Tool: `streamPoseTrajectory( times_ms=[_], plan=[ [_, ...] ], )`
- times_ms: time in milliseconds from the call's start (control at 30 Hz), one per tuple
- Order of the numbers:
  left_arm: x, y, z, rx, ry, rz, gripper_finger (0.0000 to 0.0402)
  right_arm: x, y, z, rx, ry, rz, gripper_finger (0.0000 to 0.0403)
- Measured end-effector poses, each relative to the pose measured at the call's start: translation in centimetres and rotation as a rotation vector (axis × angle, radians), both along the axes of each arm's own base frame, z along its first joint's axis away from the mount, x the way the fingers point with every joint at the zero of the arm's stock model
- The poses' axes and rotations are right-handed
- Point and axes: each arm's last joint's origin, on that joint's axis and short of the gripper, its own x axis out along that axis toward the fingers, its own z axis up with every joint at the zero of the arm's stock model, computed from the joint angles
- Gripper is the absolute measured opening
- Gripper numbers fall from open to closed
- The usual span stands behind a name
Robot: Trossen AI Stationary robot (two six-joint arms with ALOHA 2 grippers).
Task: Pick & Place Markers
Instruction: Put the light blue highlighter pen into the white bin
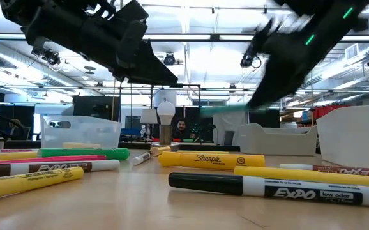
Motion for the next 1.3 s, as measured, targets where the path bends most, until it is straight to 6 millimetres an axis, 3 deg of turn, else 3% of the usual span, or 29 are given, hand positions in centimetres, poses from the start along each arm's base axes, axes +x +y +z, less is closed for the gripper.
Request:
streamPoseTrajectory(
  times_ms=[267, 433, 567, 767, 1067, 1300],
  plan=[
    [0.0, 0.1, 0.0, 0.001, 0.003, 0.003, 0.0181, -7.3, 2.3, 9.1, 0.116, 0.24, -0.137, 0.005],
    [0.0, 0.1, 0.0, 0.0, 0.002, 0.004, 0.0181, -10.7, 2.2, 11.0, 0.197, 0.566, -0.188, 0.005],
    [0.0, 0.1, 0.0, -0.006, -0.003, 0.006, 0.0181, -12.0, 1.9, 10.6, 0.191, 0.744, -0.155, 0.005],
    [0.0, 0.1, 0.0, -0.011, -0.007, 0.007, 0.0181, -11.6, 1.8, 8.6, 0.033, 0.899, 0.346, 0.0064],
    [0.1, 0.1, 0.1, -0.016, -0.023, 0.009, 0.0181, -8.9, 0.8, 3.5, -0.164, 0.979, 0.864, 0.0069],
    [0.1, 0.1, 0.1, -0.015, -0.022, 0.009, 0.0181, -7.8, 0.7, 0.6, -0.199, 1.008, 0.984, 0.009]
  ],
)
